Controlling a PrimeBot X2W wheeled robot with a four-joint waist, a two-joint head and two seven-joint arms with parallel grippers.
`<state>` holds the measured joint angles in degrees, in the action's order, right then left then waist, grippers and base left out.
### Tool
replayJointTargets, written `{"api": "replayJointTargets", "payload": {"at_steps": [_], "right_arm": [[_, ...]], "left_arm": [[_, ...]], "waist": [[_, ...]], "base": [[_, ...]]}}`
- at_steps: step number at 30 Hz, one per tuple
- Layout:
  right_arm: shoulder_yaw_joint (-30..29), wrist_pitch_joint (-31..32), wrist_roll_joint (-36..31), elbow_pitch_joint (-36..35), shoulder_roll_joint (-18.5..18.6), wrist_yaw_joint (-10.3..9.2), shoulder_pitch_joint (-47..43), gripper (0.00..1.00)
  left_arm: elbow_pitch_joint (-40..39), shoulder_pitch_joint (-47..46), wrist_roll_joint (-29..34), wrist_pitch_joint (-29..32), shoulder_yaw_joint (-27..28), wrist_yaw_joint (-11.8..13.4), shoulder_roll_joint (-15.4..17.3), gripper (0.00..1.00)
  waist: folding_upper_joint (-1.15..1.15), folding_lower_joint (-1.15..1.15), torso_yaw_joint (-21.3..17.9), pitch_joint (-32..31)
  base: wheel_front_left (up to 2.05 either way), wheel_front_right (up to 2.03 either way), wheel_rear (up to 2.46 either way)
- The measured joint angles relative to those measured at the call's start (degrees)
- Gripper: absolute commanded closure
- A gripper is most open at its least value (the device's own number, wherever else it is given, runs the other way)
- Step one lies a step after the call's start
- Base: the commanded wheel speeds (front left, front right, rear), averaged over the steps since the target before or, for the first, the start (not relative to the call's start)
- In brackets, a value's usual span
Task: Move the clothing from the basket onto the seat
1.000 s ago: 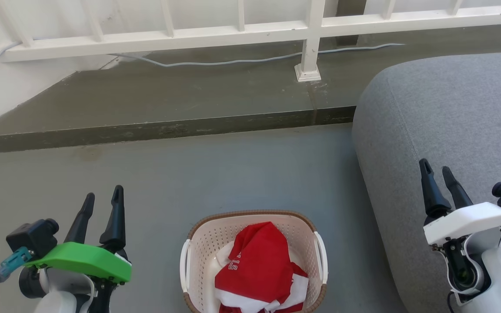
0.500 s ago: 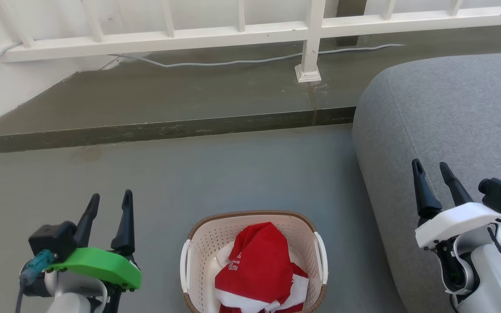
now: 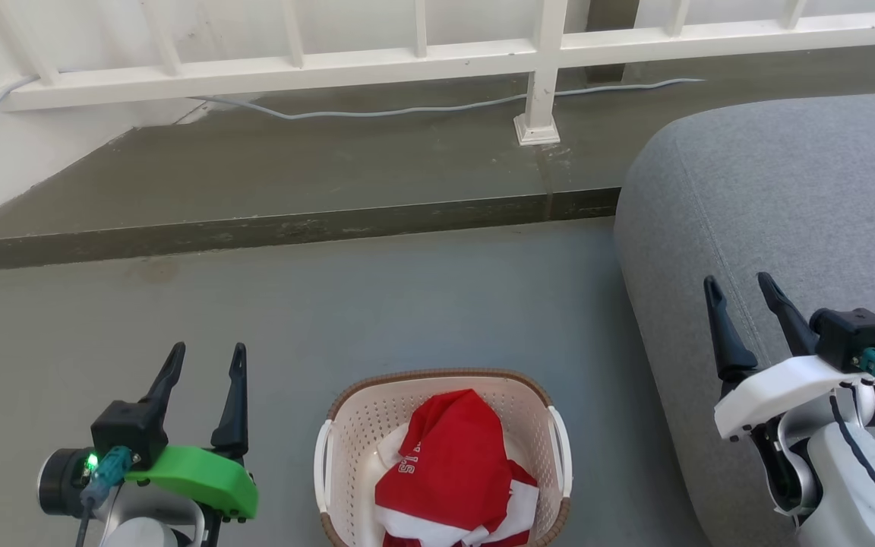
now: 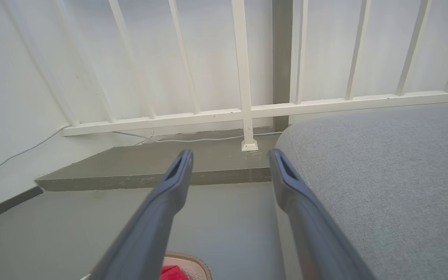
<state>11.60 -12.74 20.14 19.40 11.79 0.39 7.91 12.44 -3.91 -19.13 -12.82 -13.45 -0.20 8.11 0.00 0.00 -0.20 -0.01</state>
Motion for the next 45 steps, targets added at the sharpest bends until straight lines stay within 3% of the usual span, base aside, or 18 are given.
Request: {"api": "replayJointTargets", "payload": {"at_steps": [7, 45], "right_arm": [[0.22, -1.53, -3.75, 0.79, 0.55, 0.0, 0.13, 0.0], [-0.52, -1.53, -5.09, 0.87, -0.48, 1.11, 1.57, 0.0]], "left_arm": [[0.34, -1.25, 3.97, -1.6, -0.71, 0.31, 0.0, 0.0], [1.93, -3.11, 5.24, -1.6, 0.15, 0.29, -0.08, 0.0]], "waist": [[0.0, 0.0, -0.05, 0.04], [0.0, 0.0, -0.98, 1.92]], "base": [[0.0, 0.0, 0.0], [0.0, 0.0, 0.0]]}}
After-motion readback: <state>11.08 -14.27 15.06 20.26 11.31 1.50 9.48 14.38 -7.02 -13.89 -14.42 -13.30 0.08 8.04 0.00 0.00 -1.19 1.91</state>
